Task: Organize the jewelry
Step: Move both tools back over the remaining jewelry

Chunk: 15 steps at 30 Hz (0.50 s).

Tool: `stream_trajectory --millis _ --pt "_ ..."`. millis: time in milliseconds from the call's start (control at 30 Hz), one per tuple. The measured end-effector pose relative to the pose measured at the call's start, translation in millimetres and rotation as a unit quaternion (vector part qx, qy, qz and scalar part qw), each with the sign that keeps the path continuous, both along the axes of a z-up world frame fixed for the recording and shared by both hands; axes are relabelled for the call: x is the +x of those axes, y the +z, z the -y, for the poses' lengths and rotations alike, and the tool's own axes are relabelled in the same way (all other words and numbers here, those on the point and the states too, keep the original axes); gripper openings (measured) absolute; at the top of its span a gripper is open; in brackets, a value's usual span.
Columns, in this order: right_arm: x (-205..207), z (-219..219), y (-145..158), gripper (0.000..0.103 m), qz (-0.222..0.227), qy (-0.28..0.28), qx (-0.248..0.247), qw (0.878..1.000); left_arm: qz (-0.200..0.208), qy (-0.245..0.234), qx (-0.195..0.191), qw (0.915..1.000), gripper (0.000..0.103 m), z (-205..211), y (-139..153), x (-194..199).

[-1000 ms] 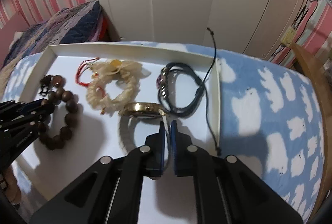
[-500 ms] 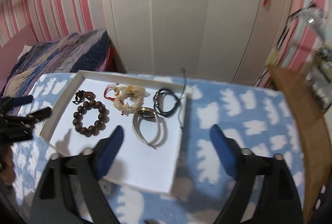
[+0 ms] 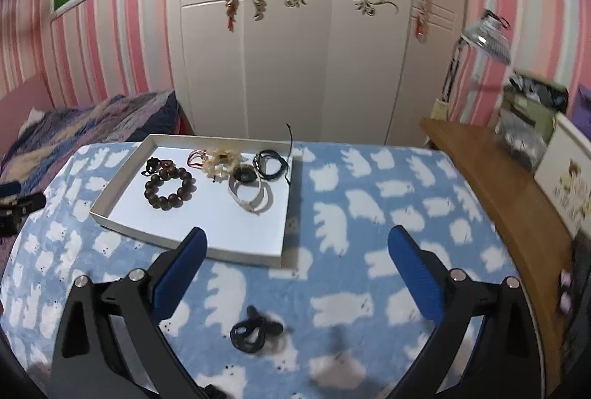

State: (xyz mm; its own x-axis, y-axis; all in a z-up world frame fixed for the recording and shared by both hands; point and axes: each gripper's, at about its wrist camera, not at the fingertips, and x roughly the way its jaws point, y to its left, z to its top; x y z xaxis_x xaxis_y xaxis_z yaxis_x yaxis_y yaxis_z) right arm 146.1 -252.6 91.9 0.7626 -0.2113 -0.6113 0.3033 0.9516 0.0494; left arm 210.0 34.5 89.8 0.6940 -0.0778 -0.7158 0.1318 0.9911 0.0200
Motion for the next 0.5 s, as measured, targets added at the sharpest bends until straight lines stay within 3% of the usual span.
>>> stream_trajectory --millis 167,267,500 --pt "-10.6 -11.3 -41.6 0.098 -0.024 0.001 0.014 1.000 -0.008 0.010 -0.001 0.9999 0.100 11.2 -42.5 -19.1" --pt "-13.6 -19.8 -67.2 0.098 -0.041 0.019 0.036 0.998 -0.026 -0.009 0.004 0.9996 0.100 22.3 -66.8 -24.0" --pt "-12.0 -43.0 -102.7 0.098 -0.083 0.031 0.002 0.996 -0.073 -0.026 -0.008 0.9969 0.100 32.9 -103.7 -18.3"
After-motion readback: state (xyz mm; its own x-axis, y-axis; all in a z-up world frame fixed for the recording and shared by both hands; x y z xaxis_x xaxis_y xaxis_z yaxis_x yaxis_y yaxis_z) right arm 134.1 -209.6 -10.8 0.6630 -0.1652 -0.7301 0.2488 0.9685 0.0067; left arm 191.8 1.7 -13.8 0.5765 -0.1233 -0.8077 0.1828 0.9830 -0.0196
